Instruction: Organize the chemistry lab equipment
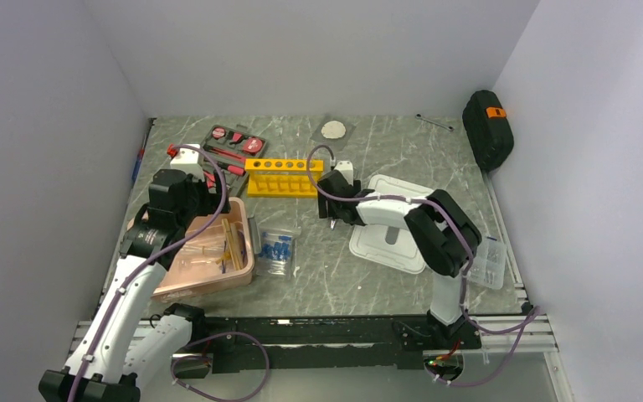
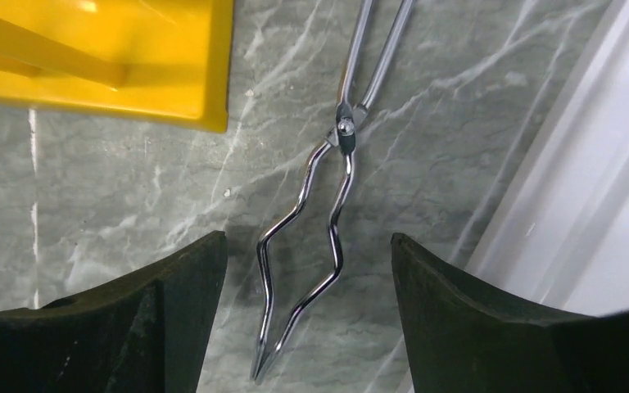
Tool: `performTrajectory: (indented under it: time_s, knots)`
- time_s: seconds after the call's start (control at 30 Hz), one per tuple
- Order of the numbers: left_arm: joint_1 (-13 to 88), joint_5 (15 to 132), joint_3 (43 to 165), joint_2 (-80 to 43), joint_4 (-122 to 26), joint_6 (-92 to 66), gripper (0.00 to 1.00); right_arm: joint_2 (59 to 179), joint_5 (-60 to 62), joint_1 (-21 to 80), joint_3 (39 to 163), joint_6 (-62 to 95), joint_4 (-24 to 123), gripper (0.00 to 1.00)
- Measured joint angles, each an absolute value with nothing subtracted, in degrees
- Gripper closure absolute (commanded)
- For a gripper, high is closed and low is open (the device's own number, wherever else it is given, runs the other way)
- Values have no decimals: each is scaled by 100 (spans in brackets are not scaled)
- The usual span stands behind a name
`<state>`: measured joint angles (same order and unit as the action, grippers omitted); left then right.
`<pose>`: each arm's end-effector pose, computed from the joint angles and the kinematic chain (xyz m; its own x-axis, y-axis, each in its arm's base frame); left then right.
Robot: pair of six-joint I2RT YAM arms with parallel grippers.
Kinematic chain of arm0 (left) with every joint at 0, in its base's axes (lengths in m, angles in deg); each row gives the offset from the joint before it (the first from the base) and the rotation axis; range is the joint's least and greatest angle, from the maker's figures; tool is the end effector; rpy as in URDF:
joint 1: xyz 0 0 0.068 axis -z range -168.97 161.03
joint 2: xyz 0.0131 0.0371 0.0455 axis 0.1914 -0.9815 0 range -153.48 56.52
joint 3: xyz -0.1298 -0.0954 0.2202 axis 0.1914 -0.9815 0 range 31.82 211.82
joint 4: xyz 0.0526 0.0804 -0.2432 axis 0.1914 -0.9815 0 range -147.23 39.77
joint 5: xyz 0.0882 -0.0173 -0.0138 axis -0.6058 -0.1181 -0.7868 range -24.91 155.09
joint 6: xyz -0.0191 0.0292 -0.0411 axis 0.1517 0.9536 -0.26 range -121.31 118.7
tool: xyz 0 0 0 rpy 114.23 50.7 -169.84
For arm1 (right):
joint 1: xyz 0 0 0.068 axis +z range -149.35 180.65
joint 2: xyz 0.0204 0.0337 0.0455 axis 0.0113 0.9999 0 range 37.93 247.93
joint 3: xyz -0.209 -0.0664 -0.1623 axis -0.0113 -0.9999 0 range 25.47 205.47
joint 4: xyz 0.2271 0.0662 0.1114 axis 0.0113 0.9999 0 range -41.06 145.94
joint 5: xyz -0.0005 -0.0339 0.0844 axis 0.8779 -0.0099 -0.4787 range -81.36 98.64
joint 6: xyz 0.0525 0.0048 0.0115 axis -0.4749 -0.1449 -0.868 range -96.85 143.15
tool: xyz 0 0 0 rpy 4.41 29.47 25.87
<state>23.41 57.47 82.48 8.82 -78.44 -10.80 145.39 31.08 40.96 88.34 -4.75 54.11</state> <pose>0.1796 -0.0345 0.3347 -0.4267 -0.0737 -0.9014 0.0253 0.9953 -0.0934 0.3022 0.2387 0.1543 -0.7062 -0.0320 -0.7073 -0.0899 0.9949 0.0448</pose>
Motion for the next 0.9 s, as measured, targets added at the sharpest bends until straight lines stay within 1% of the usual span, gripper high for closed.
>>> performTrajectory:
  time_s: [0.1,0.23,0.4,0.5,0.53,0.57,0.63,0.8,0.83,0.9]
  knots:
    - [2315,5747,8248,869,-7848,-1082,1,14766,3077,4092,9070,-521,5571,32]
    - [2287,5754,8248,875,-7840,-1082,1,14908,3057,4070,9311,-519,5619,45]
    - [2285,5776,8246,873,-7833,-1082,1,15002,2998,3998,9379,-545,5636,55]
    - [2285,5776,8246,873,-7833,-1085,1,15002,2974,3939,9379,-556,5645,63]
    - [2285,5776,8246,873,-7833,-1085,1,15000,2955,3913,9376,-569,5643,67]
    - [2285,5778,8246,873,-7833,-1085,1,14998,2913,3880,9363,-589,5619,73]
    - [2285,5782,8246,873,-7833,-1082,1,14963,2797,3786,9300,-672,5523,79]
    - [2285,5804,8246,873,-7833,-1085,1,14808,2502,3589,9084,-759,5328,98]
    - [2285,5817,8246,873,-7833,-1085,1,14753,2472,3576,9011,-757,5321,100]
    - [2285,5821,8246,873,-7833,-1085,1,14594,2430,3572,8834,-757,5326,100]
